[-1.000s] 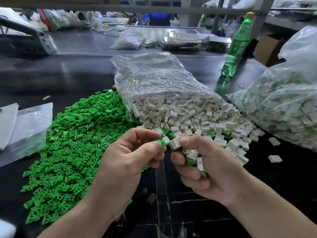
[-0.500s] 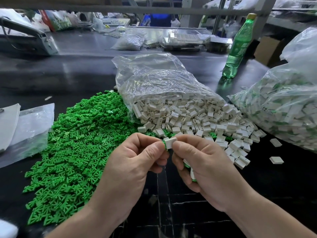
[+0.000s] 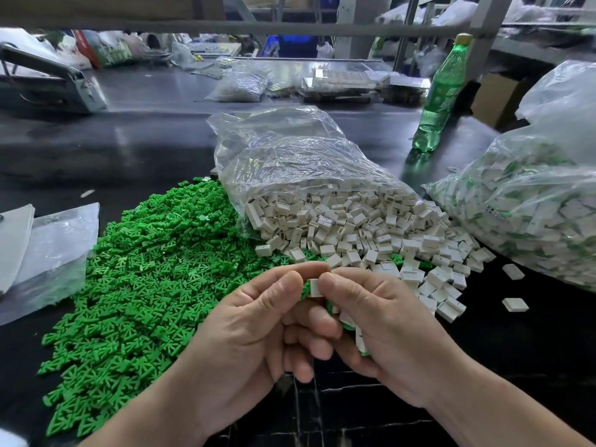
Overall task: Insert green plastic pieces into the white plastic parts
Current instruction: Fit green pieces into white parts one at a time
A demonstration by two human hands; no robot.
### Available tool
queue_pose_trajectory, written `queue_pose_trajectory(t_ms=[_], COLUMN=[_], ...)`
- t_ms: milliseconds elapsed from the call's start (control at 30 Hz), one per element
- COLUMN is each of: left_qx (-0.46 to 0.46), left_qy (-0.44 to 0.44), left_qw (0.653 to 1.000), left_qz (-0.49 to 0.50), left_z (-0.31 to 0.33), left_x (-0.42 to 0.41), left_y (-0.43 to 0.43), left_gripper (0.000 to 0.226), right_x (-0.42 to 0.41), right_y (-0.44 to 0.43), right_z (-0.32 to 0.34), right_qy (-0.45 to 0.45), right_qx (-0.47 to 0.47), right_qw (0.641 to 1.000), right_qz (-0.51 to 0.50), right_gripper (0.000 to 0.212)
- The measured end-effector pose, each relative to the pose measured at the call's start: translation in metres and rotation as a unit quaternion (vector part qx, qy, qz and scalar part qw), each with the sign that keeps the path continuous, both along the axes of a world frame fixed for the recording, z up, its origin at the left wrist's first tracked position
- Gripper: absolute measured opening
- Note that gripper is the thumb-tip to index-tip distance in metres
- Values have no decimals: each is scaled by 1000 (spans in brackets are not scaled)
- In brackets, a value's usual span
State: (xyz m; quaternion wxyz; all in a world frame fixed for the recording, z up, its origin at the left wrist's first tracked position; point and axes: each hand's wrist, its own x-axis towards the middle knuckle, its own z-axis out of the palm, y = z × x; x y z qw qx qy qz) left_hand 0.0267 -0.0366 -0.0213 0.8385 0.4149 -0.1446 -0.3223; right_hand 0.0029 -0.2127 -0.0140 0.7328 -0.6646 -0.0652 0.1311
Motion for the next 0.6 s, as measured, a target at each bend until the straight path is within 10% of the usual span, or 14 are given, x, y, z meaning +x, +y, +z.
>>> queue_pose_trajectory(t_ms=[600], left_qx=[-40], left_qy=[23], left_qw=[998], left_qz=[45], left_z=[-1], left_x=[-4], left_y=[-5], left_gripper=[40], right_x=[-7], right_y=[10], right_z=[9], right_qy=[30], right_qx=[38], right_qw=[999], right_qz=[-12], right_gripper=[30])
